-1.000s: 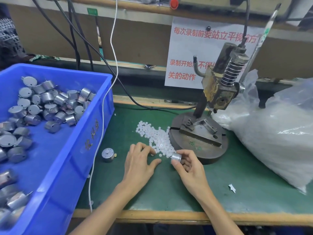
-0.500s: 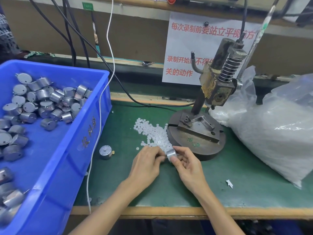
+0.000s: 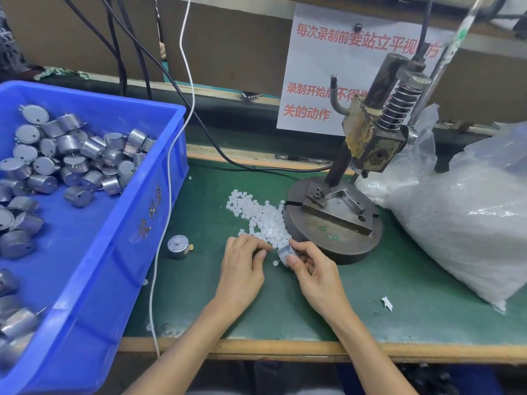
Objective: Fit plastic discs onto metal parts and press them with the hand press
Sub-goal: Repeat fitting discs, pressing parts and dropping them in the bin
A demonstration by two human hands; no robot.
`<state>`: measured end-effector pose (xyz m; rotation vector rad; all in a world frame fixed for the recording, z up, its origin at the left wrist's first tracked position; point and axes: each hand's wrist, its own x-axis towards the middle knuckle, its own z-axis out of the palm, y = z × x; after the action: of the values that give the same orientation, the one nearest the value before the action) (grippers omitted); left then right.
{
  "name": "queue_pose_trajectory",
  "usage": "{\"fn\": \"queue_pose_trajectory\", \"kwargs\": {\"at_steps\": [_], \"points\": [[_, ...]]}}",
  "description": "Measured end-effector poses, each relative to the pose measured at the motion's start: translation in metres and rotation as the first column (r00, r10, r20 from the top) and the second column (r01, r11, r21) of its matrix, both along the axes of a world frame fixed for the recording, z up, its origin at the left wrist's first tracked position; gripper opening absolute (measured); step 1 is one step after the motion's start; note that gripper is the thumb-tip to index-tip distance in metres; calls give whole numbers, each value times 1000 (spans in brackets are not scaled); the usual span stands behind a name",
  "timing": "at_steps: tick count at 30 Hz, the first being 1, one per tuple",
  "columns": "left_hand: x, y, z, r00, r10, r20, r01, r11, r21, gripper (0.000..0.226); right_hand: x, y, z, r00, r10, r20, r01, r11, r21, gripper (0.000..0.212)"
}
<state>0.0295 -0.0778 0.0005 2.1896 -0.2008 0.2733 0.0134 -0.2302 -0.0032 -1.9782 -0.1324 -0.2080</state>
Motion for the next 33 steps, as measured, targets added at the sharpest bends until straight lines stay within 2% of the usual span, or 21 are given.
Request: {"fn": "queue_pose_trajectory", "kwargs": {"at_steps": [7, 12, 16, 19, 23, 27, 33], "points": [[-1, 0, -1, 1000, 8, -28, -9, 999, -35, 4, 0, 1, -2, 999, 17, 49, -12, 994, -113, 19], [-1, -1, -3, 999, -14, -30, 14, 1000, -10, 4, 0, 6, -1, 974, 47, 220, 23, 952, -307, 16], [-1, 1, -3, 999, -33, -15, 33, 999, -6, 17, 0, 10, 2, 947, 150, 284, -10, 898, -440, 23], [-3, 3, -1, 998, -55, -17, 54, 997, -64, 37, 0, 14, 1, 928, 216, 303, -27, 851, -525, 27], [-4, 6, 2, 991, -112, -69, 100, 982, -158, 52, 1, 13, -1, 934, 185, 305, -10, 869, -495, 27], [-5, 6, 2, 988, -127, -91, 108, 977, -186, 52, 1, 12, -1, 933, 188, 307, -15, 873, -488, 27], [-7, 6, 5, 988, -129, -84, 109, 971, -211, 51, -2, 14, -1, 926, 211, 314, 3, 825, -565, 29]]}}
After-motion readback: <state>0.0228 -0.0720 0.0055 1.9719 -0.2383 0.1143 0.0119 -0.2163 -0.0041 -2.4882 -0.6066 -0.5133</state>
